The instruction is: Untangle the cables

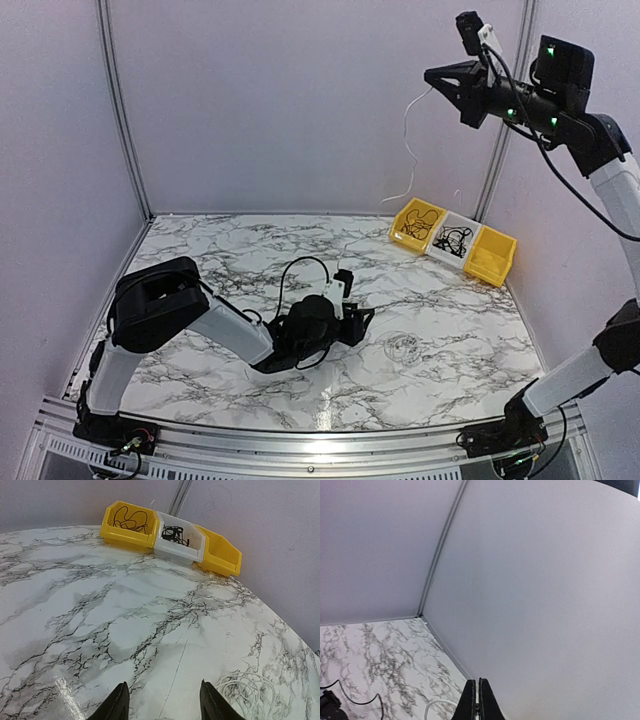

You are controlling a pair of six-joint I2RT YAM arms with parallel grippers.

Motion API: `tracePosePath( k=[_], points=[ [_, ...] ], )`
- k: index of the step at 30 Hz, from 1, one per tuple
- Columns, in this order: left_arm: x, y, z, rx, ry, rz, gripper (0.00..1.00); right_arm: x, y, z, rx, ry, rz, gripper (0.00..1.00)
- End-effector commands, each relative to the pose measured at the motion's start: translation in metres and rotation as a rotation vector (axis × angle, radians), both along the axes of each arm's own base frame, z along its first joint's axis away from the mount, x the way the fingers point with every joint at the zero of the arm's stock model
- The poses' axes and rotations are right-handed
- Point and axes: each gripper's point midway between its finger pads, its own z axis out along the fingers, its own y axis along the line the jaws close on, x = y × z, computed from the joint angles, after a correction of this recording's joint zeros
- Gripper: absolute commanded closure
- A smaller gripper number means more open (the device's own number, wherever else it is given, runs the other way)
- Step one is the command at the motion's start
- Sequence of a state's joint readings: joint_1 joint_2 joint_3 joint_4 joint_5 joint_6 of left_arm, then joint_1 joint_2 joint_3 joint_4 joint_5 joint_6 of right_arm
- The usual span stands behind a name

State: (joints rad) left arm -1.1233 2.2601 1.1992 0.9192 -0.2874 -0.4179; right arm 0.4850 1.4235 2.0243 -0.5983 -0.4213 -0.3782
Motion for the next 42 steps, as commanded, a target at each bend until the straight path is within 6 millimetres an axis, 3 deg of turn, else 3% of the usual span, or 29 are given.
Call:
tracePosePath(
  k=[1, 7, 11, 20, 25, 32, 39, 42],
  points=[
    [-0.010, 0.007, 0.010, -0.046, 0.023, -0.028, 0.49, 0.049, -0.053, 0.002, 0.015, -0.045, -0.321, 1.00],
    [-0.022, 0.026, 0.025, -0.047, 0.022, -0.026, 0.49, 0.091, -0.113, -0.033, -0.033, -0.046, -0.552, 1.00],
    [-0.027, 0.029, 0.024, -0.038, 0.016, -0.019, 0.49, 0.115, -0.170, -0.052, -0.004, -0.024, -0.693, 1.00],
    [-0.040, 0.026, 0.002, -0.017, 0.033, -0.033, 0.49, 0.137, -0.276, -0.065, 0.038, -0.073, -0.967, 1.00],
    [-0.041, 0.028, 0.000, -0.030, 0.041, -0.028, 0.49, 0.154, -0.323, -0.095, 0.036, -0.022, -1.061, 1.00],
    [-0.042, 0.030, 0.003, -0.033, 0.037, -0.026, 0.49, 0.180, -0.358, -0.167, 0.000, 0.103, -1.109, 1.00],
    [-0.042, 0.034, -0.001, -0.034, 0.037, -0.015, 0.49, 0.201, -0.346, -0.258, -0.080, 0.334, -0.988, 1.00],
    [-0.042, 0.034, -0.003, -0.045, 0.042, -0.011, 0.49, 0.205, -0.348, -0.280, -0.103, 0.384, -0.984, 1.00]
  ],
)
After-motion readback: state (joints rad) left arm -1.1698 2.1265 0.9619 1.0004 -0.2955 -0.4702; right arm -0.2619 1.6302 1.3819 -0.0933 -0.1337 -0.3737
